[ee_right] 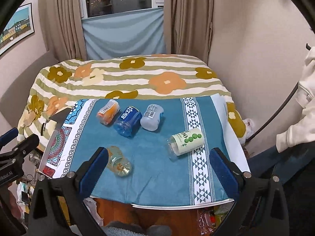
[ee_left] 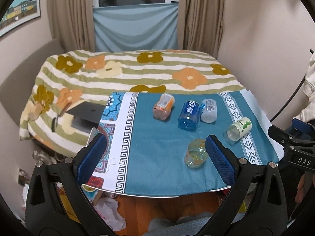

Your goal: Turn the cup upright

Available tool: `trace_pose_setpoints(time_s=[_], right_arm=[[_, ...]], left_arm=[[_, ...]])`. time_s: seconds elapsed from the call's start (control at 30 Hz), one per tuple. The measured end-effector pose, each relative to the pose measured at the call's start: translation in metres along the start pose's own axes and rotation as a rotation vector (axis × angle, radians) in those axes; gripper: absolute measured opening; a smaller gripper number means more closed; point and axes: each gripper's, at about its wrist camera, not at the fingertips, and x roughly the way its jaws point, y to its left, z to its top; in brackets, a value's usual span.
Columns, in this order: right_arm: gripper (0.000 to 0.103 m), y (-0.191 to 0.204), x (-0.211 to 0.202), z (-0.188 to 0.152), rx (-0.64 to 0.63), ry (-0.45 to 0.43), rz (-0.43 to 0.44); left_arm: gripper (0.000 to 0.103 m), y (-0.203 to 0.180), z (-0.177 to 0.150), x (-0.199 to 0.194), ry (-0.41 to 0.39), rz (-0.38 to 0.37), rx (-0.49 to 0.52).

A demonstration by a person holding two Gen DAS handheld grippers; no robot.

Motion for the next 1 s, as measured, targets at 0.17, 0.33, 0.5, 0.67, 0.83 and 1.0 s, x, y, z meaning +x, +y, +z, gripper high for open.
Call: trace_pose_setpoints(time_s=[0.17, 0.33, 0.5, 0.67, 0.83, 1.0], right_arm=[[0.102, -0.0023, -0.0032, 0.0019, 0.007, -0.017, 0.002], [0.102, -0.0017, -0.0069, 0.0023, 0.011, -0.031, 0.002], [0.102, -0.0012, -0.009, 0.0031, 0.015, -0.04, 0.0], [0.102, -0.0011, -0.0092, 0.004, 0.017, -0.046, -0.002], [0.102, -0.0008, -0.0086, 0.0046, 0.016, -0.049, -0.005], [0.102, 0.0004, -0.0082, 0.0064, 0.018, -0.053, -0.005]], left_arm=[[0.103, -0.0019, 0.0013, -0.0042, -0.011, -0.002, 0.007], [0.103, -0.0036, 0.003, -0.0077, -0.025, -0.005, 0.013], [0.103, -0.0043, 0.0051, -0.0082, -0.032, -0.011, 0.02], [0.103, -0.0046, 0.0058, -0.0083, -0.038, -0.015, 0.025], [0.103, -0.0046, 0.0062, -0.0081, -0.04, -0.016, 0.026], [0.103, -0.0045, 0.009, -0.007, -0.042, -0.019, 0.025]])
